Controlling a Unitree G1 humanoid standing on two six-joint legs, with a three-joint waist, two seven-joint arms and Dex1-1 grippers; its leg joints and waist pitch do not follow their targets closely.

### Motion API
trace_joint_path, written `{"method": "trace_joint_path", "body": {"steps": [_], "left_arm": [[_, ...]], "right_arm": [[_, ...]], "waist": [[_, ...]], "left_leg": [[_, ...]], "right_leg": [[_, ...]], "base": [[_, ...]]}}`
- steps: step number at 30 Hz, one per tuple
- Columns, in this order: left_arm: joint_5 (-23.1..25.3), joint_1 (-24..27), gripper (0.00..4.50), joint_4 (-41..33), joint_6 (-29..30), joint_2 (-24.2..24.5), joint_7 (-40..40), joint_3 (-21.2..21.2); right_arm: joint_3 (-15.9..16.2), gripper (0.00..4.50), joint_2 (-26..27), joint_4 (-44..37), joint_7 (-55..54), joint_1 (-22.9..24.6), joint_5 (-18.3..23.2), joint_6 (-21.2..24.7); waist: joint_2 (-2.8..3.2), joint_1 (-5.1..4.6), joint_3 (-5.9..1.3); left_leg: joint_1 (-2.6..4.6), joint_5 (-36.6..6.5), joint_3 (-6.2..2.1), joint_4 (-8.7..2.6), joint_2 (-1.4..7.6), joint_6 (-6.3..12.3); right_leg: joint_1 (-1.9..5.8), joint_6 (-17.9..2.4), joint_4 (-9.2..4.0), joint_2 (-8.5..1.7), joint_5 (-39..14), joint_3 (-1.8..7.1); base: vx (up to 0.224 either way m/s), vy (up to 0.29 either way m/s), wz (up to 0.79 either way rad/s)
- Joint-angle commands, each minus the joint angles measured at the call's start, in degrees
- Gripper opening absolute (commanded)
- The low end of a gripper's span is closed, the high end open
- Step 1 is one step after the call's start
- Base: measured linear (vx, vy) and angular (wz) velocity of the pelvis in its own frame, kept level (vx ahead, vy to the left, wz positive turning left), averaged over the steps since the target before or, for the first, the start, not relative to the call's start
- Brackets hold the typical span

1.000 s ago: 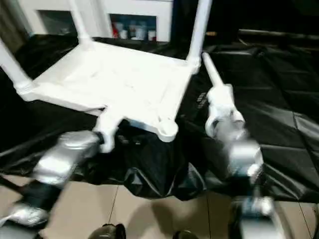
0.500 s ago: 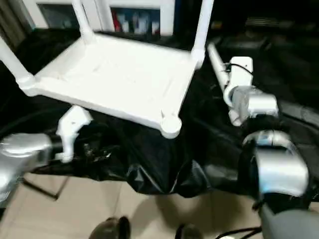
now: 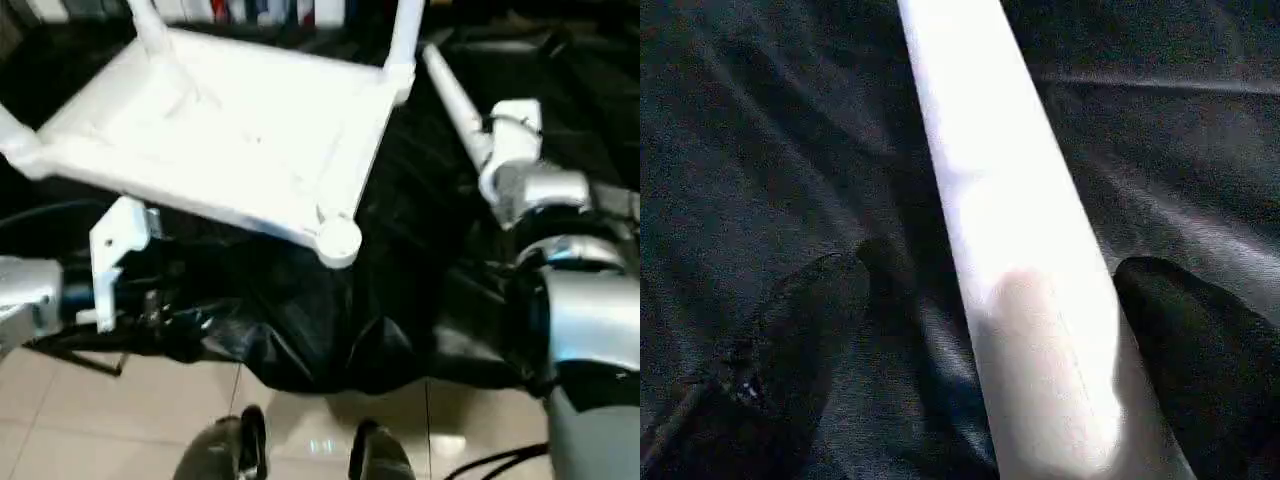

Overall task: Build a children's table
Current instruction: Pick table leg

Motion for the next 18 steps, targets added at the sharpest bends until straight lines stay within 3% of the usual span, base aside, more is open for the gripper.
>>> {"method": "trace_joint_path", "body": {"steps": [1, 2, 6, 7, 10, 18], "left_arm": [[-1.3, 0.3, 4.50, -1.9, 1.0, 0.8, 0.3, 1.2], [-2.0, 0.2, 4.50, -2.3, 1.7, 0.9, 0.8, 1.4], [-2.9, 0.2, 4.50, -2.7, 2.4, 1.6, 0.8, 1.3], [-3.3, 0.2, 4.50, -2.7, 2.8, 2.1, 0.7, 1.3], [-4.0, 0.1, 4.50, -2.9, 3.4, 2.7, 0.2, 1.5], [-5.9, 0.0, 4.50, -3.3, 4.6, 4.7, -0.1, 2.1]], "right_arm": [[0.4, 4.47, -0.4, 2.2, 1.6, 0.5, -1.1, 1.8], [1.7, 4.47, -1.0, 2.6, 4.1, 0.0, -2.5, 2.2], [3.7, 4.11, -2.0, 3.0, 7.2, -0.4, -4.4, 2.5], [5.3, 4.06, -2.5, 3.2, 9.1, -0.5, -5.6, 2.7], [5.7, 3.73, -3.1, 3.4, 11.8, -0.7, -6.0, 3.4], [8.8, 3.13, -4.9, 3.9, 16.2, 0.3, -9.7, 3.6]], "waist": [[0.01, 0.28, -3.61], [-0.36, 0.26, -3.48], [-0.59, 0.32, -3.21], [-0.50, 0.36, -3.14], [-0.57, 0.51, -2.89], [-0.56, 0.96, -3.07]], "left_leg": [[2.40, -10.0, -1.05, -3.38, 1.72, 3.13], [2.34, -9.8, -1.03, -3.39, 1.72, 2.85], [2.35, -8.3, -0.91, -3.27, 1.72, 3.21], [2.35, -8.1, -0.89, -3.23, 1.69, 3.50], [2.46, -8.6, -0.86, -3.29, 1.79, 3.60], [2.59, -7.0, -0.82, -3.05, 1.85, 3.90]], "right_leg": [[3.00, -17.7, -2.99, -2.37, -4.5, 2.14], [3.11, -18.0, -2.85, -2.40, -4.0, 2.22], [3.28, -18.7, -2.79, -2.49, -2.0, 2.35], [3.30, -18.9, -2.79, -2.50, -2.1, 2.36], [3.29, -19.1, -2.93, -2.68, -3.3, 2.51], [3.39, -20.2, -2.70, -2.56, -1.2, 2.54]], "base": [[0.000, 0.000, 0.00], [0.000, 0.000, 0.00], [0.000, 0.000, 0.00], [0.000, 0.000, 0.00], [0.000, 0.000, 0.00], [0.000, 0.000, 0.00]]}}
